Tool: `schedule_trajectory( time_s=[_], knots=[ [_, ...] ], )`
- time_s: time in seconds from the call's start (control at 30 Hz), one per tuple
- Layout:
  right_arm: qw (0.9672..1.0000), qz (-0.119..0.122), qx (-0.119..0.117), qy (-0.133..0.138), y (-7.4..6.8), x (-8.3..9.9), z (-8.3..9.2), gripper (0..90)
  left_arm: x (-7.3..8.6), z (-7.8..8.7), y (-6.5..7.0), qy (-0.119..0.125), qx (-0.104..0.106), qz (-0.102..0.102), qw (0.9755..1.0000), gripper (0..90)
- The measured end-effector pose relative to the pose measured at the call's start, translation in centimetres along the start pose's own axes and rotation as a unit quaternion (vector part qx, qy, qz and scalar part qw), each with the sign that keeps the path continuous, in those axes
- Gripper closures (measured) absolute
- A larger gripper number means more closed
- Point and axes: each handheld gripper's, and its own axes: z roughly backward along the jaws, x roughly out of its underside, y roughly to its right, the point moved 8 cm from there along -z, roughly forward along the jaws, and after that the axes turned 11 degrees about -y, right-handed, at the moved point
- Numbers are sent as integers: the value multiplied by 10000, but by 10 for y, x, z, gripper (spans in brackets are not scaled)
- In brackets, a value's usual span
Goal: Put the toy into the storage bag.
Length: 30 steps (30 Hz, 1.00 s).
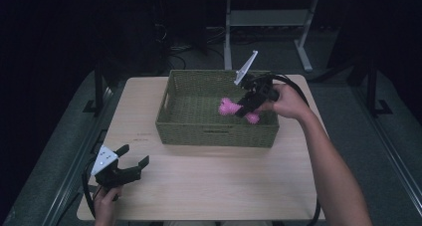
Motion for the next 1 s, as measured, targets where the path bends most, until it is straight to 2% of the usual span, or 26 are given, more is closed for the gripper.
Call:
schedule_trajectory(
  time_s=[1.0],
  knots=[
    [9996, -231, -122, -50, 27, 0, -21, 582, 0, -3, 1, -34, 20, -19, 10000, 138]
  ],
)
